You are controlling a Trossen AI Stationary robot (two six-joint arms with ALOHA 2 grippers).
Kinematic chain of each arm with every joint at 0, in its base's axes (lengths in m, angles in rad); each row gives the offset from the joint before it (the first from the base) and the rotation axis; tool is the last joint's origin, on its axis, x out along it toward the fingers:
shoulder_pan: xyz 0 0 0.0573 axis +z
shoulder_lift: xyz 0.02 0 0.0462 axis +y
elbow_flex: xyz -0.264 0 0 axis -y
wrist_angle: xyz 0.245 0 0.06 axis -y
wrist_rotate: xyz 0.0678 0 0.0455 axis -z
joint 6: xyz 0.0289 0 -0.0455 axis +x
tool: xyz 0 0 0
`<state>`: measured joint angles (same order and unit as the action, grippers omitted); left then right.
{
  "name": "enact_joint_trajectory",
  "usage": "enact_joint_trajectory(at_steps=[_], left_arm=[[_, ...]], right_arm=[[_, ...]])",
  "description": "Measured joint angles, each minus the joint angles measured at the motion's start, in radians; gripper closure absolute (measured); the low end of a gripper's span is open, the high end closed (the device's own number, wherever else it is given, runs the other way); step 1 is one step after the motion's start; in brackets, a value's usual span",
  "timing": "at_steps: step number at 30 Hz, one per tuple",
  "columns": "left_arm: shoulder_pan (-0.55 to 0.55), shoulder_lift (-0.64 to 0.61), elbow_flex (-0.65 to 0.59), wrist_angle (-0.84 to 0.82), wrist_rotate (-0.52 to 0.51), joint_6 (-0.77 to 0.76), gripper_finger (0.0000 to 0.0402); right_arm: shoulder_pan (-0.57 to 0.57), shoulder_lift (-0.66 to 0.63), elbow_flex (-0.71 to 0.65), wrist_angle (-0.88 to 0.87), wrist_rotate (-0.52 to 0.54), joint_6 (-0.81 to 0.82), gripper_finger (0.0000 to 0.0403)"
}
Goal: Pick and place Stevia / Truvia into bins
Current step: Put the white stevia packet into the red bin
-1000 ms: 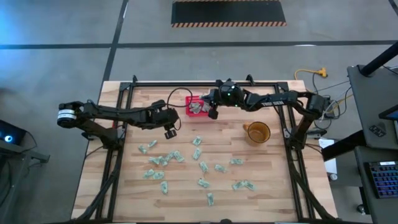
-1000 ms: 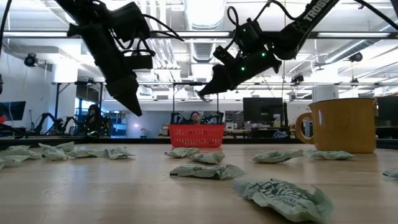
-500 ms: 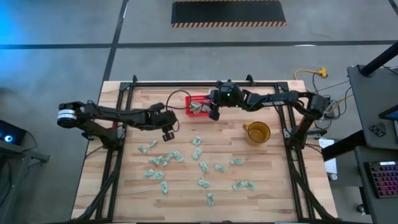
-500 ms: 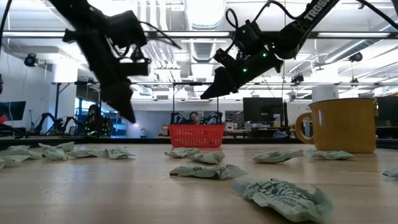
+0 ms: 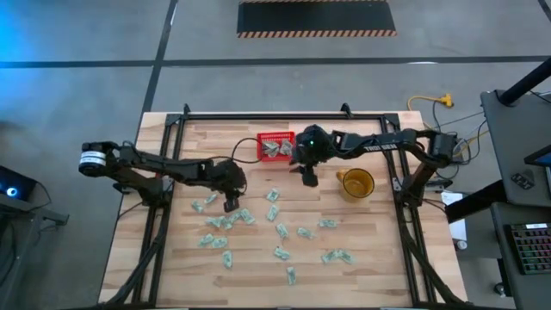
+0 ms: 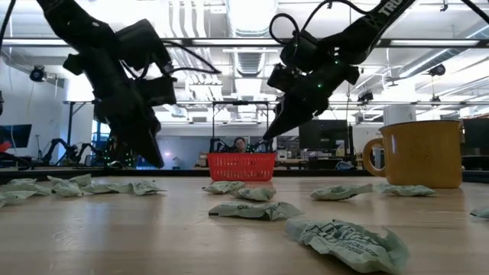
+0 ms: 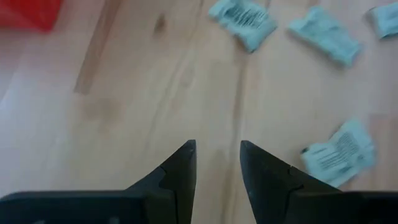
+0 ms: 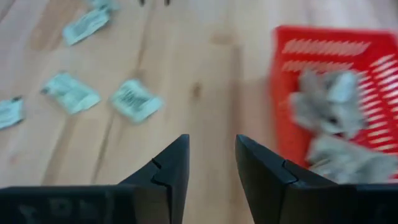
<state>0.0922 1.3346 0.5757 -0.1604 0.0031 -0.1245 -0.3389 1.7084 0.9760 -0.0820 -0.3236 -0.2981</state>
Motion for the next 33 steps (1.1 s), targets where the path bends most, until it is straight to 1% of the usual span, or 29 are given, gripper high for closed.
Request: enact_joint_trajectory(at_steps=[7,11,15,20,25,33], left_arm=[[-0.089,0.052,-0.013,0.085,0.005,0.010,0.0294],[-0.154,0.093,-0.009,0.105,0.003,0.027,0.0294],[-0.198,0.108,0.006,0.107,-0.005,0.027,0.0294],[-0.215,0.102,0.015,0.107,-0.008,0.025,0.0294],[-0.217,0.100,0.005,0.096,-0.008,-0.026,0.0294],[-0.227,0.106,-0.002,0.100,0.006,-0.055,0.0294]], right_arm=[[0.082,0.000,0.000,-0.120,0.000,-0.002,0.0292],[0.132,0.000,0.000,-0.182,0.001,-0.002,0.0294],[0.175,0.000,0.000,-0.217,0.001,-0.001,0.0292],[0.217,0.000,-0.002,-0.221,0.001,0.006,0.0293],[0.258,0.000,-0.012,-0.221,0.001,0.007,0.0299],[0.283,0.000,-0.017,-0.221,0.003,0.011,0.0310]])
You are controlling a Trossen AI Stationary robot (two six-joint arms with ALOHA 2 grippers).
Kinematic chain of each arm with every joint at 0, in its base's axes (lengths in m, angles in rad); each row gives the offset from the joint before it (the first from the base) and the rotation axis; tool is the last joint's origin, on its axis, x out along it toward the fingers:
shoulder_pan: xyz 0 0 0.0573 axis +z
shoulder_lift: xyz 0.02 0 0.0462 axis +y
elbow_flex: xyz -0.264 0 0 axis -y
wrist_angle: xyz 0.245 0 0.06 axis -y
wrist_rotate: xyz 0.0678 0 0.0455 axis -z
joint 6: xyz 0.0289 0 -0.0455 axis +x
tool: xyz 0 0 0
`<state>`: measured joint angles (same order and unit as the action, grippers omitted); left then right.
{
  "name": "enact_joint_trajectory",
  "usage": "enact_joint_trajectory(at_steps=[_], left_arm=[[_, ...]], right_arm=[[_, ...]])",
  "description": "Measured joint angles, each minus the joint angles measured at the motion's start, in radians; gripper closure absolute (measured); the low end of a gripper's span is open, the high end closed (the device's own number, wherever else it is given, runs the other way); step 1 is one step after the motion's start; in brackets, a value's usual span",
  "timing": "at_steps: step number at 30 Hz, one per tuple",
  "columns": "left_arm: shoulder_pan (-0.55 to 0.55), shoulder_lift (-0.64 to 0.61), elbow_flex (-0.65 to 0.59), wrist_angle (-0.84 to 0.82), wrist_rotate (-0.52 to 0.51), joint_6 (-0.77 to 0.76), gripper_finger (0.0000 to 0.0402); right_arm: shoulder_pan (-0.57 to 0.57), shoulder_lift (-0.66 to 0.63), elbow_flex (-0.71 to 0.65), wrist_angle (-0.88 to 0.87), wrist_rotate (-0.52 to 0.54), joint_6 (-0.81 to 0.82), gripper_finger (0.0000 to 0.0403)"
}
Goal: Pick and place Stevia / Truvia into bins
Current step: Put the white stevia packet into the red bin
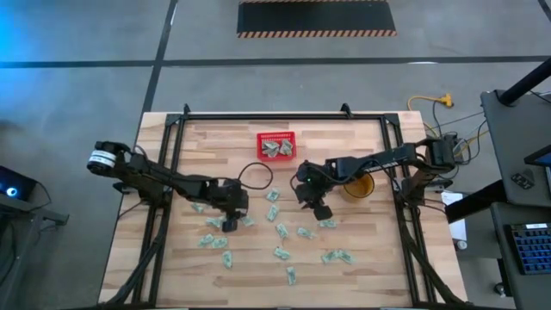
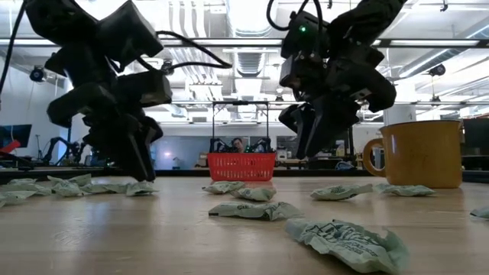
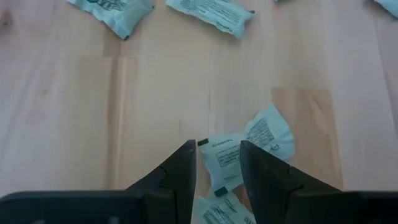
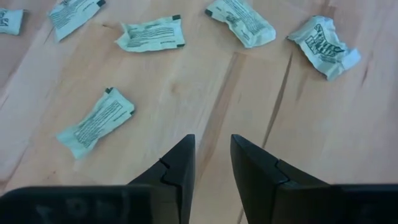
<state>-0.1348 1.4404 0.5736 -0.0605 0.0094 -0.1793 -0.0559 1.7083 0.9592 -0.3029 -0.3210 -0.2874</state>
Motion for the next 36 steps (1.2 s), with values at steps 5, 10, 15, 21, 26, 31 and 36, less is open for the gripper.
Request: enact_joint_trajectory(at_steps=[5,10,15,21,26,31,36], left_arm=[[0.000,0.032,-0.003,0.001,0.012,-0.025,0.0295],[0.001,0.065,0.003,0.004,0.015,-0.024,0.0298],[0.002,0.062,0.008,0.000,0.012,-0.015,0.0339],[0.002,0.047,0.020,-0.005,0.026,0.030,0.0397],[0.001,0.045,0.024,-0.003,0.014,0.038,0.0399],[0.001,0.033,0.028,-0.004,-0.091,0.091,0.0400],[0.002,0.014,0.059,0.000,-0.311,0.195,0.0401]], right_arm=[[-0.001,0.000,0.000,0.001,0.002,0.000,0.0316],[-0.001,0.000,0.000,0.002,0.003,0.000,0.0322],[-0.001,0.000,0.000,0.003,0.006,0.000,0.0328],[-0.001,0.000,0.000,0.002,0.007,0.000,0.0333],[-0.001,0.000,0.000,0.003,0.007,0.000,0.0332],[-0.001,0.000,0.000,0.001,0.007,0.003,0.0335],[-0.001,0.000,-0.002,-0.006,0.009,0.059,0.0331]])
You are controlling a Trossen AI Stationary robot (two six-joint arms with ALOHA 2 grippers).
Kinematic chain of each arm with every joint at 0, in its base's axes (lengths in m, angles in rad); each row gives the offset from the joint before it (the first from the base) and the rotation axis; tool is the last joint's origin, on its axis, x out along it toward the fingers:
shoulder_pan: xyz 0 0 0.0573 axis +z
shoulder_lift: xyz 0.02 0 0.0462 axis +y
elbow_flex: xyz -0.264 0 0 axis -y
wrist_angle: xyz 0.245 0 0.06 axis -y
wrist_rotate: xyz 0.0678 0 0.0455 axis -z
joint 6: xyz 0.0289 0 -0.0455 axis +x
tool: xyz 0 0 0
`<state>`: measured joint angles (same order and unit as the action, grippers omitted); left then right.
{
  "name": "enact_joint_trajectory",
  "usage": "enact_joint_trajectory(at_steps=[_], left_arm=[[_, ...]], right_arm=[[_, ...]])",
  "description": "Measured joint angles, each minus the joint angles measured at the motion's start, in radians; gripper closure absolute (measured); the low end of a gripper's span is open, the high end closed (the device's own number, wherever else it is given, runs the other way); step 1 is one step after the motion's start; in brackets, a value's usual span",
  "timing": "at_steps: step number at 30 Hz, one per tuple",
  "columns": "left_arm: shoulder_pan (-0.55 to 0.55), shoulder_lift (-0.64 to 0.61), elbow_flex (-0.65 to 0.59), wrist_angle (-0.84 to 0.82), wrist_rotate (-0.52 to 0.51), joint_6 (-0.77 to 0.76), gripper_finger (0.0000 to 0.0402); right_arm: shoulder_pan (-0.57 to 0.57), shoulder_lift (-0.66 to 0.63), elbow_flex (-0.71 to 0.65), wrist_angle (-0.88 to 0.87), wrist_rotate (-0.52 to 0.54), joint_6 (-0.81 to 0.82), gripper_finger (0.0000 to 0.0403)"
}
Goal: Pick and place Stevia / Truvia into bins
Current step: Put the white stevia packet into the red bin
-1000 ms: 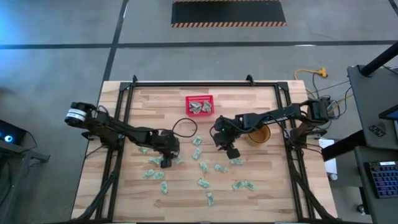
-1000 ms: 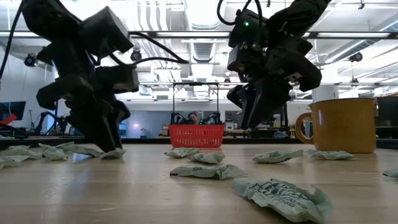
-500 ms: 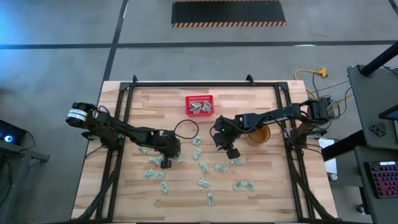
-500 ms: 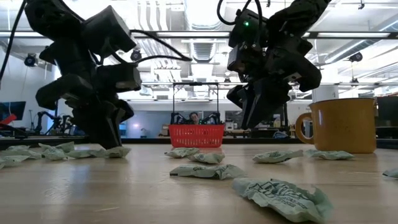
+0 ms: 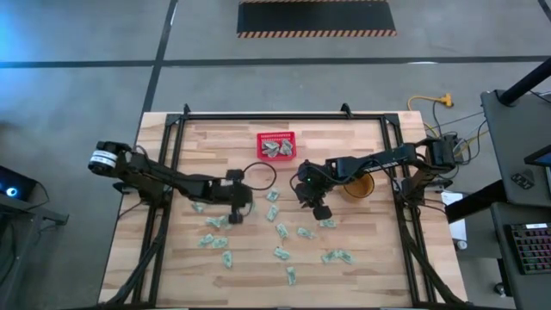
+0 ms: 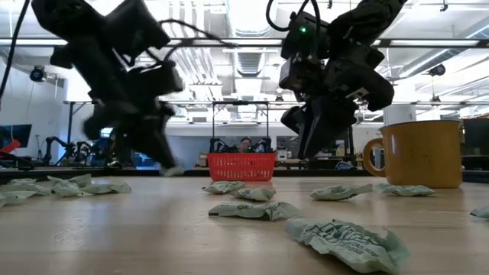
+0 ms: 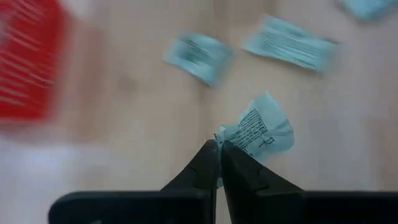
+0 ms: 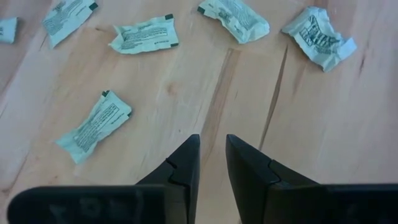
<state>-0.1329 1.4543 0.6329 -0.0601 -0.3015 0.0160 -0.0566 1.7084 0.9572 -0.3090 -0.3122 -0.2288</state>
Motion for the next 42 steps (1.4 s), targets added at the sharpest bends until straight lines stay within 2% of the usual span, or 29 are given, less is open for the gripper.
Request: enact_joint_trajectory(at_steps=[5,7,8,10,15,18,20,24,26,31,35,42], left_arm=[[0.000,-0.006,0.038,0.012,-0.331,0.107,0.0401],[0.003,-0.006,0.039,0.065,-0.459,0.179,0.0401],[0.007,-0.005,0.036,0.115,-0.501,0.233,0.0401],[0.024,-0.005,0.031,0.208,-0.519,0.344,0.0401],[0.107,-0.005,0.030,0.381,-0.459,0.539,0.0401],[0.183,-0.005,0.030,0.432,-0.436,0.608,0.0401],[0.241,-0.005,0.030,0.462,-0.379,0.637,0.0401],[0.373,0.003,0.040,0.482,-0.171,0.644,0.0402],[0.429,0.015,0.040,0.511,-0.105,0.643,0.0402],[0.511,0.050,0.037,0.571,-0.034,0.631,0.0401],[0.553,0.113,0.051,0.613,0.068,0.621,0.0401],[0.579,0.256,0.132,0.636,0.080,0.620,0.0401]], right_arm=[[0.003,0.000,-0.012,-0.002,0.000,0.042,0.0333],[0.005,0.000,-0.016,-0.001,0.000,0.056,0.0335],[0.005,0.000,-0.018,-0.001,0.000,0.065,0.0336],[0.005,0.000,-0.019,0.005,0.000,0.081,0.0338],[0.005,0.002,-0.025,0.051,0.000,0.126,0.0339],[0.005,0.002,-0.026,0.077,0.000,0.133,0.0340],[0.006,0.002,-0.027,0.090,0.000,0.133,0.0340],[0.007,0.002,-0.027,0.124,0.000,0.133,0.0340],[0.007,0.002,-0.027,0.137,0.000,0.133,0.0340],[0.007,0.002,-0.029,0.163,0.000,0.129,0.0340],[0.007,0.002,-0.030,0.171,0.000,0.119,0.0339],[0.007,0.002,-0.030,0.172,0.000,0.121,0.0340]])
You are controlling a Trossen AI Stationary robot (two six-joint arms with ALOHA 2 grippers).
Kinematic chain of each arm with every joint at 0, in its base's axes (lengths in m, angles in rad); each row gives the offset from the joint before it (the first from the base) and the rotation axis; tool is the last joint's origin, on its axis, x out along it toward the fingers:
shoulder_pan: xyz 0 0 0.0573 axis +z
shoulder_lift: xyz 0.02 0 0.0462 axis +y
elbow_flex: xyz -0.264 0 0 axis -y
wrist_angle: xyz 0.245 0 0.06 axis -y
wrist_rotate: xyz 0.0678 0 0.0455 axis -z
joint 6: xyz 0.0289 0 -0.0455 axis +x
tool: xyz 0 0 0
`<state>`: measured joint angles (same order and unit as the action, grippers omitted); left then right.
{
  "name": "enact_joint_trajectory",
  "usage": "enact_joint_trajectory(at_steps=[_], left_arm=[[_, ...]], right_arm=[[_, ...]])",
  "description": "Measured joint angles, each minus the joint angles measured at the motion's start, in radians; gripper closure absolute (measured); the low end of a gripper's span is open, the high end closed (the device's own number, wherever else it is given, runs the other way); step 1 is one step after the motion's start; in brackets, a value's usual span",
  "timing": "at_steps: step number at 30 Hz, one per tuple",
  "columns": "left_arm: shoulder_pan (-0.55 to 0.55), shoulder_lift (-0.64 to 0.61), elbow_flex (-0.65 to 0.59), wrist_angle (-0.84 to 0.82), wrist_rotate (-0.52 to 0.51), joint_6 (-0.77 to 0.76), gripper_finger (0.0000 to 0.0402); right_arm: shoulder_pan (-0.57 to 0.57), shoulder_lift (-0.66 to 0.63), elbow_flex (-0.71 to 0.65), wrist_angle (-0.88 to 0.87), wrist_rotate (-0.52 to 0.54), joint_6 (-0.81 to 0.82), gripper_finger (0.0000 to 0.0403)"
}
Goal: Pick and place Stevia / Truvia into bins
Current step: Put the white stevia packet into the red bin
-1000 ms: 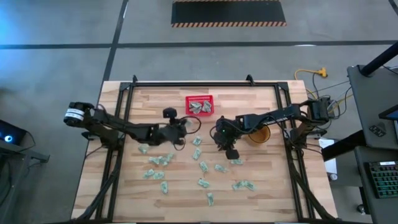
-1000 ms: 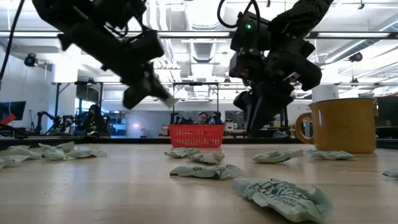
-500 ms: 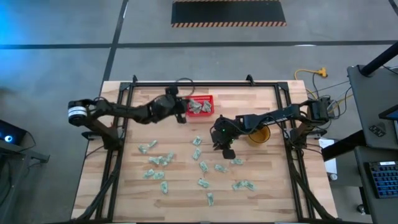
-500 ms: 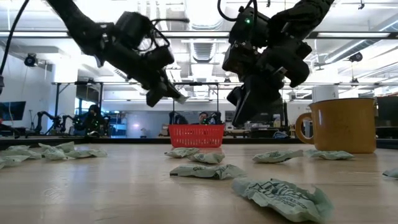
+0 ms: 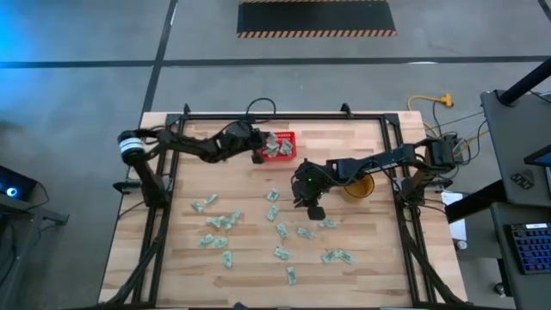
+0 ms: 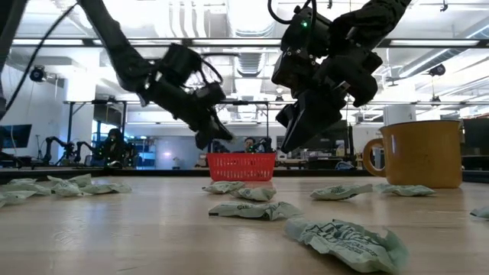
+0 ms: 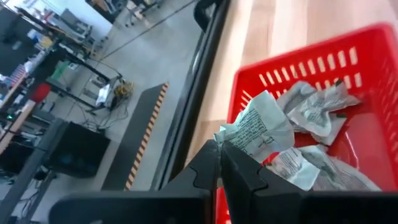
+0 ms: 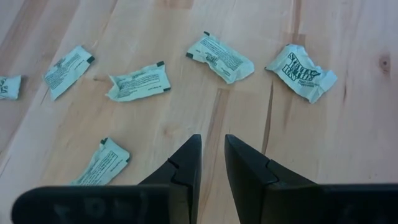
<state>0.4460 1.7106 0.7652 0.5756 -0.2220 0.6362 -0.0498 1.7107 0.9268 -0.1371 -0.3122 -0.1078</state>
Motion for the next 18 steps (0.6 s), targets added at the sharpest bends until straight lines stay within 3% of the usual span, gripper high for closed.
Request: enact_joint_trajectory(at_steps=[6,10,18], left_arm=[[-0.001,0.081,0.051,-0.001,-0.094,0.001,0.0401],[-0.003,0.088,0.053,-0.010,-0.100,0.000,0.0396],[-0.016,0.071,0.045,-0.011,-0.101,-0.002,0.0323]], right_arm=[[0.000,0.000,-0.001,0.000,0.000,0.000,0.0339],[0.000,0.000,-0.002,0.000,0.000,0.001,0.0339],[0.000,0.000,-0.008,0.000,0.000,0.004,0.0337]])
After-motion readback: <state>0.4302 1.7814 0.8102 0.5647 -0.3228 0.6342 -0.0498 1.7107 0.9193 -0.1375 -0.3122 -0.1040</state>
